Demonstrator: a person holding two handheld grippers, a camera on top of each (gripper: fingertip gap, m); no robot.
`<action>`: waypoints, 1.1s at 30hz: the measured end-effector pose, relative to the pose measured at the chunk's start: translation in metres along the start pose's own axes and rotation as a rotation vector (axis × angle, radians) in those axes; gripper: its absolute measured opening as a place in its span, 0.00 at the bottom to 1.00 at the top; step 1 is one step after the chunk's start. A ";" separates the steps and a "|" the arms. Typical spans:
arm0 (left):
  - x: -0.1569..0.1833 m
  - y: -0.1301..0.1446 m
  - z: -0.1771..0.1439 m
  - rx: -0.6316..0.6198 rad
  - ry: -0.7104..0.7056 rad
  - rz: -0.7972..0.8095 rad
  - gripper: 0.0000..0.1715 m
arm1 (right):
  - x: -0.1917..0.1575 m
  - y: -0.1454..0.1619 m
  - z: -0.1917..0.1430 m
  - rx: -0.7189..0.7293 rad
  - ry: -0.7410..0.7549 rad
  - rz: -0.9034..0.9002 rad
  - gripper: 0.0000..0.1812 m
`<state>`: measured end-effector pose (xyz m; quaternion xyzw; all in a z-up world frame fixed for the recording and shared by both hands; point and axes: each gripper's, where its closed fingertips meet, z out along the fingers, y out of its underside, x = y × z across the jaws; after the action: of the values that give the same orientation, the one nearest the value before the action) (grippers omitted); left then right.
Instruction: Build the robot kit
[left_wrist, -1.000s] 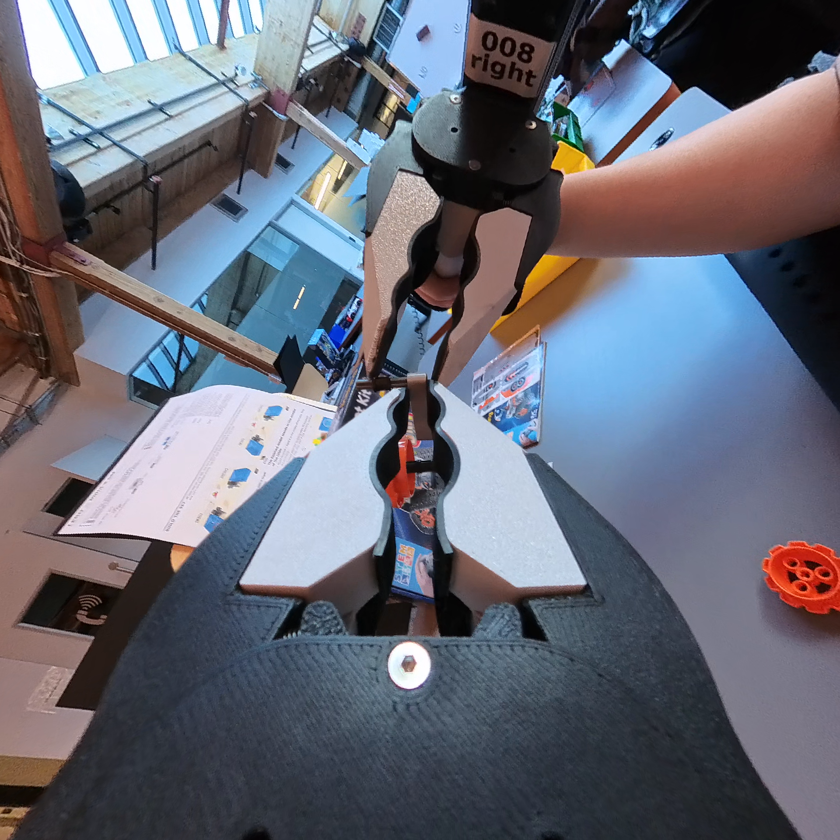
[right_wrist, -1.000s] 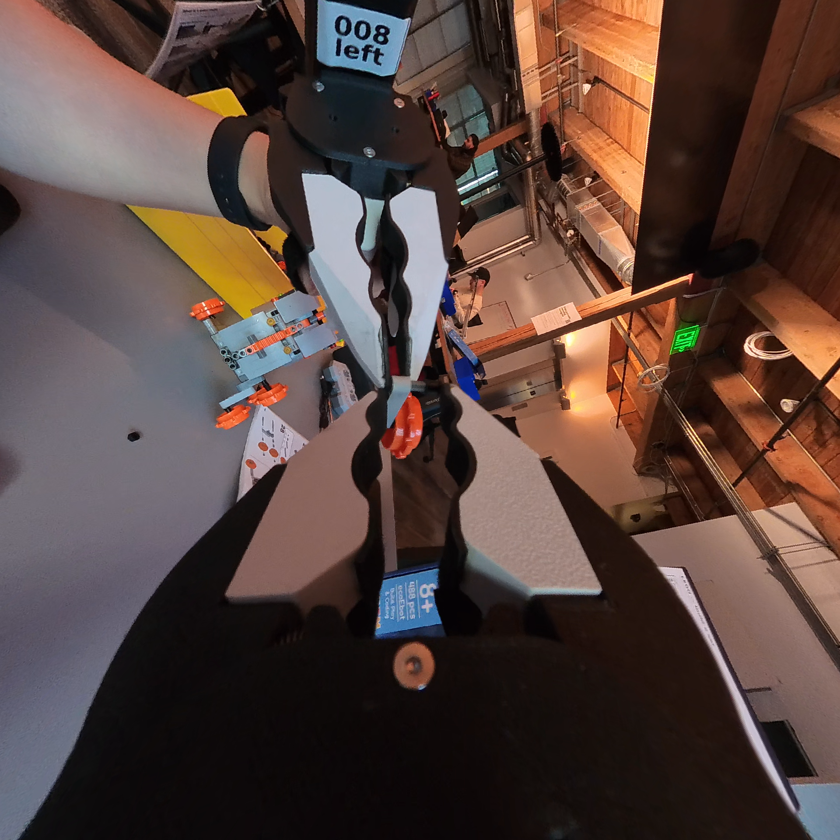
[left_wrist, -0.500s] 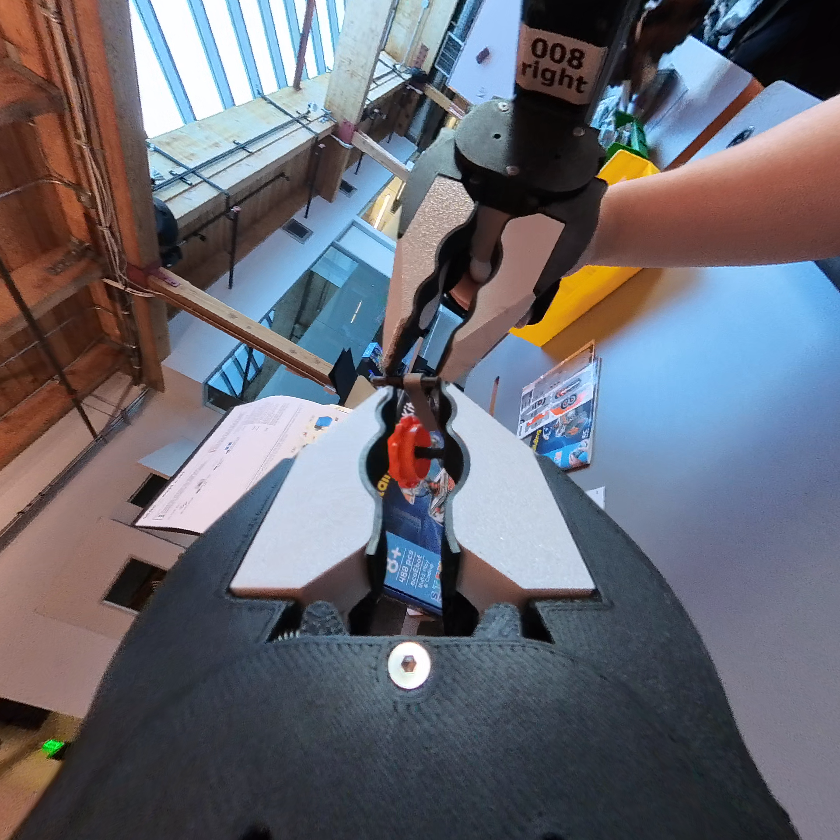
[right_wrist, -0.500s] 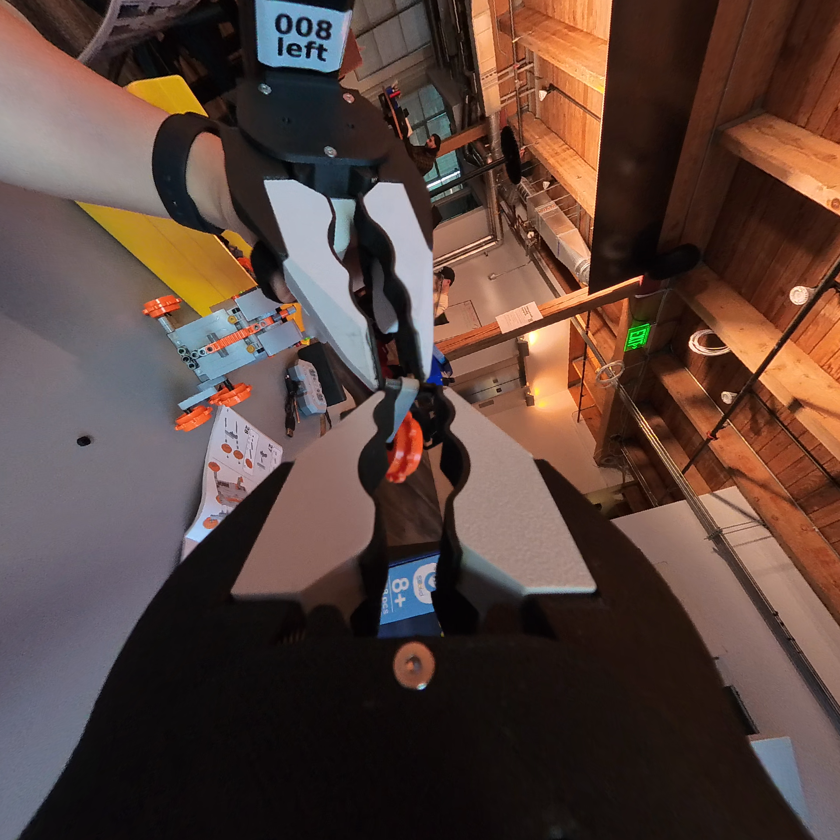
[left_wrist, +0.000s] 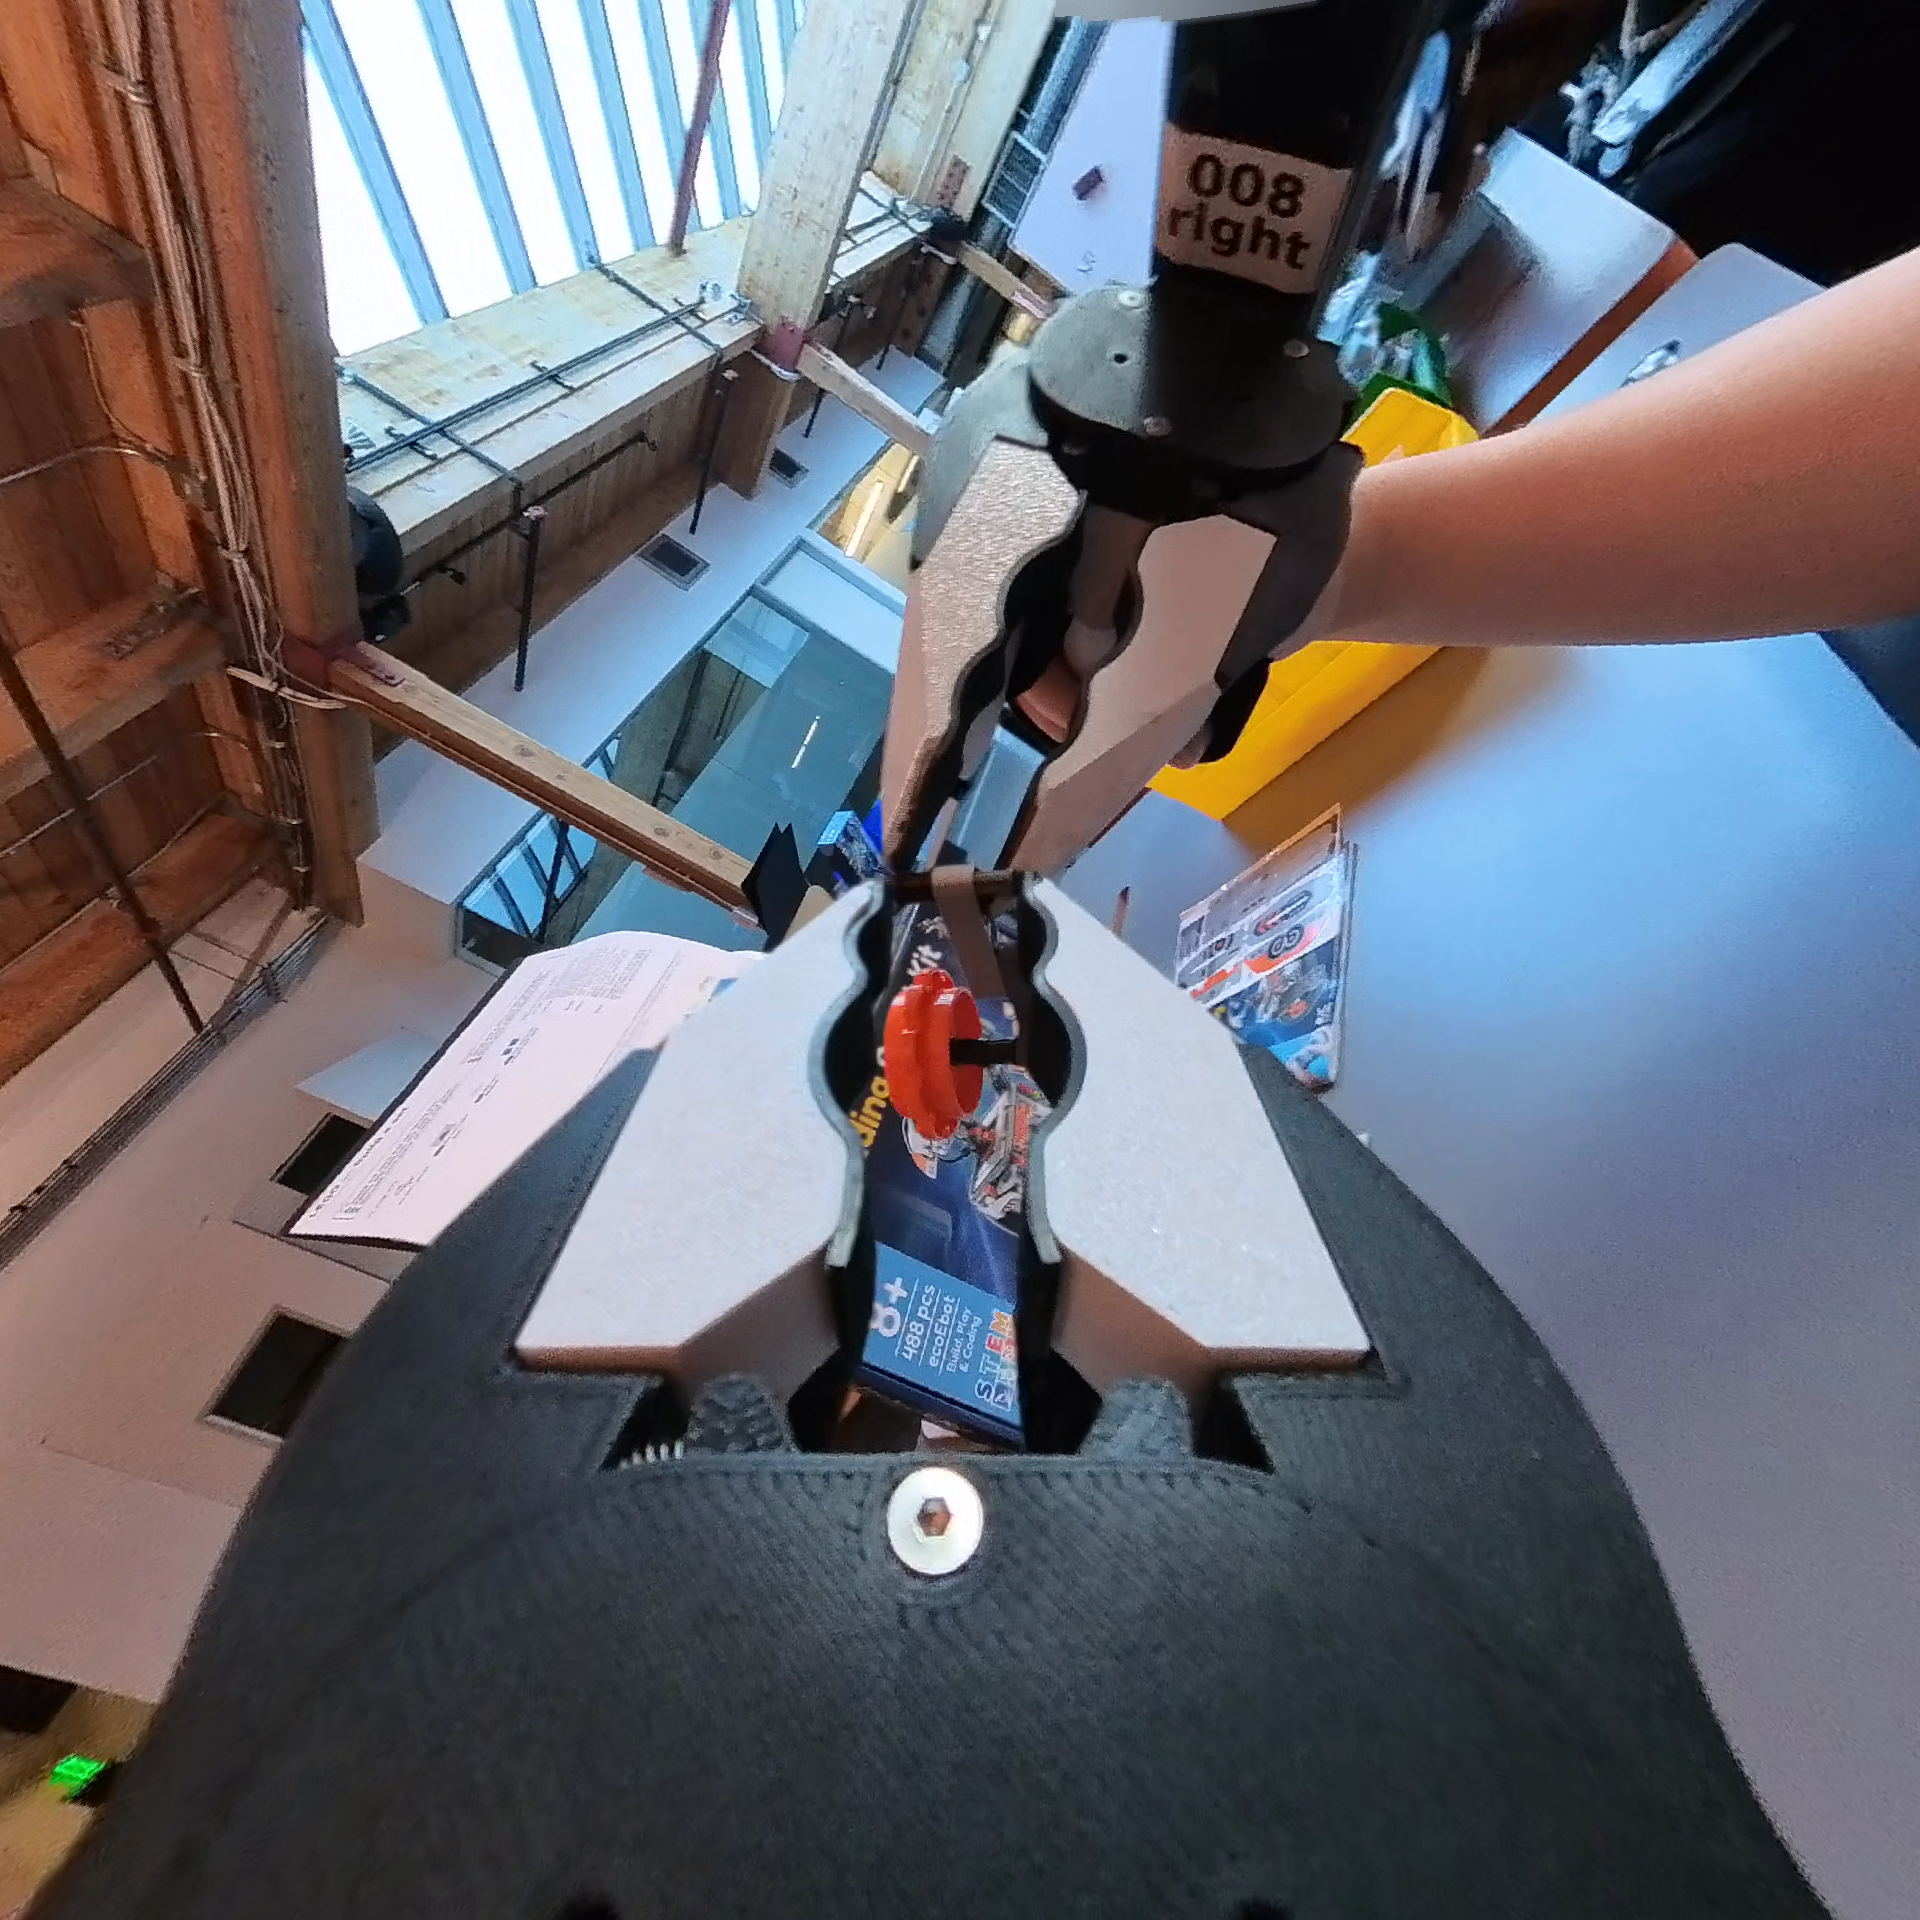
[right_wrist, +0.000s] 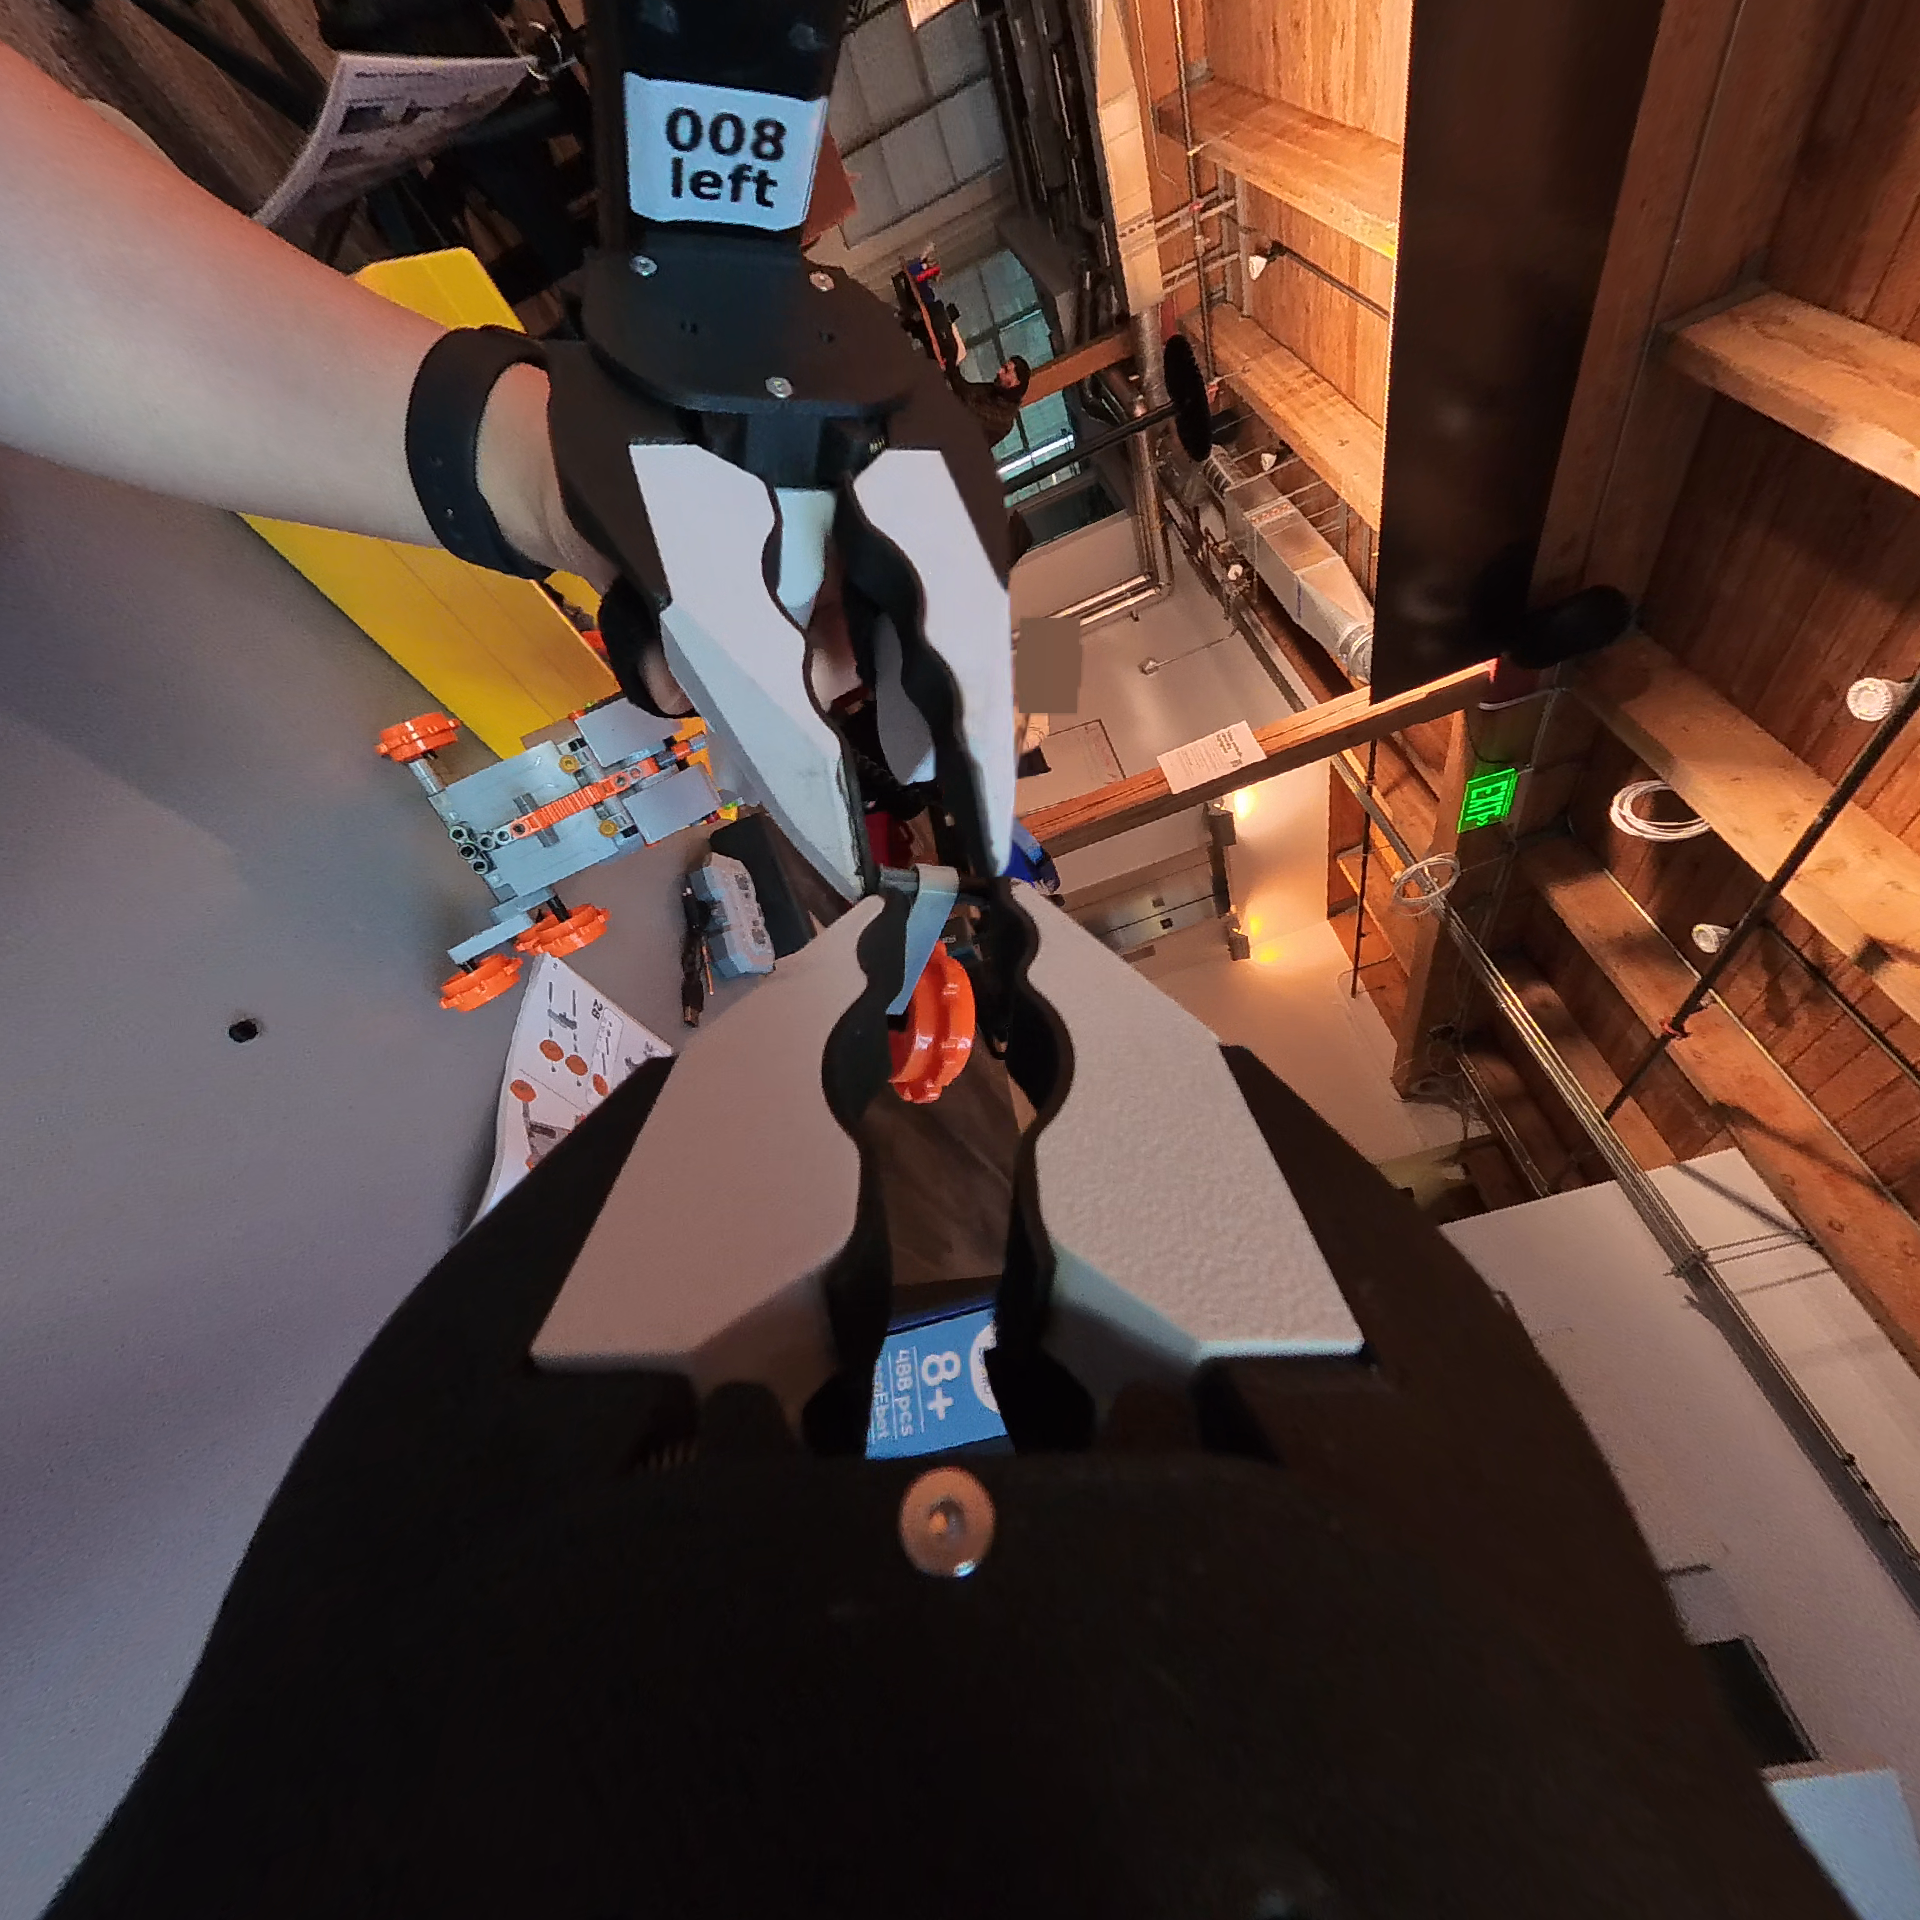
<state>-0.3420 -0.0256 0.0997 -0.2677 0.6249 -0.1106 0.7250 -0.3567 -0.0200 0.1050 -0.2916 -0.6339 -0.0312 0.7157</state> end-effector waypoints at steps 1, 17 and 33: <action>0.001 0.000 0.000 -0.001 0.004 0.002 0.12 | -0.001 0.000 0.000 0.001 -0.005 0.003 0.08; -0.003 -0.005 -0.001 0.015 -0.034 0.030 0.08 | 0.004 -0.002 0.001 0.042 0.001 0.093 0.06; -0.015 0.026 0.006 -0.098 -0.087 -0.032 0.00 | -0.052 0.061 0.024 -0.281 -0.262 0.232 0.00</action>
<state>-0.3435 0.0044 0.0991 -0.3175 0.5931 -0.0797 0.7356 -0.3627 0.0244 0.0345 -0.4610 -0.6730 0.0015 0.5784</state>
